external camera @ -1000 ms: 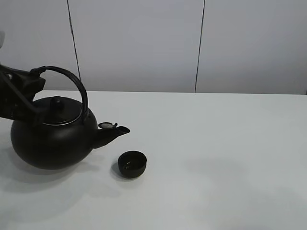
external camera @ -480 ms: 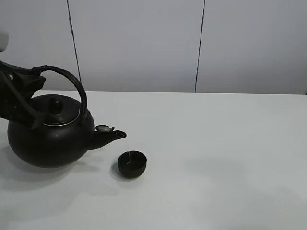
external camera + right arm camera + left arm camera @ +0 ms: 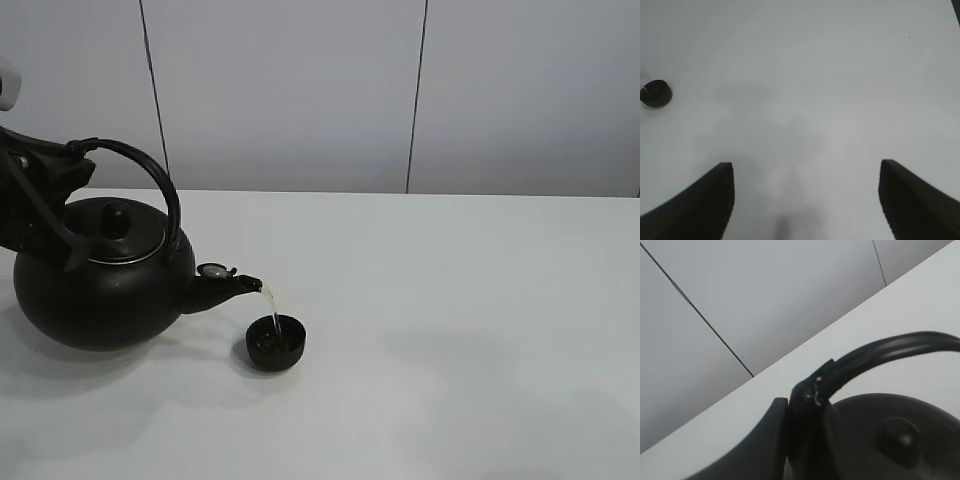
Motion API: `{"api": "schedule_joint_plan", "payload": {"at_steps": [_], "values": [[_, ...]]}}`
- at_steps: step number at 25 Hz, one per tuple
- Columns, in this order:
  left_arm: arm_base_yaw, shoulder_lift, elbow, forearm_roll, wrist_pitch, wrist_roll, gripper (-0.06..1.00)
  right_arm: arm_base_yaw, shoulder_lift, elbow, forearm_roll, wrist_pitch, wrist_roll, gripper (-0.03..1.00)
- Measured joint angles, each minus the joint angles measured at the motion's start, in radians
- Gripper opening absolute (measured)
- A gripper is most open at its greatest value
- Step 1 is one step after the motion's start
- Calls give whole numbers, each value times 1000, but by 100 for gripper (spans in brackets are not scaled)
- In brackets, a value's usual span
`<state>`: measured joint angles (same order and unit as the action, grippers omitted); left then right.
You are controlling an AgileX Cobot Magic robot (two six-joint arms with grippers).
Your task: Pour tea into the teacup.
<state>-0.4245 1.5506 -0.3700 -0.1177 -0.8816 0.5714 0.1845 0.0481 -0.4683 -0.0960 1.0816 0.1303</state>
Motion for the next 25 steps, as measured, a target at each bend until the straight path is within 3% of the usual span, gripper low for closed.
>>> {"api": "schedule_joint_plan", "payload": {"at_steps": [13, 20, 25], "values": [[0, 0, 0, 0, 1, -21, 12, 0, 0, 0, 0, -1, 0, 55], [0, 0, 0, 1, 8, -272, 12, 0, 0, 0, 0, -1, 0, 55], [0, 0, 29, 6, 4, -399, 12, 0, 0, 0, 0, -1, 0, 55]]}}
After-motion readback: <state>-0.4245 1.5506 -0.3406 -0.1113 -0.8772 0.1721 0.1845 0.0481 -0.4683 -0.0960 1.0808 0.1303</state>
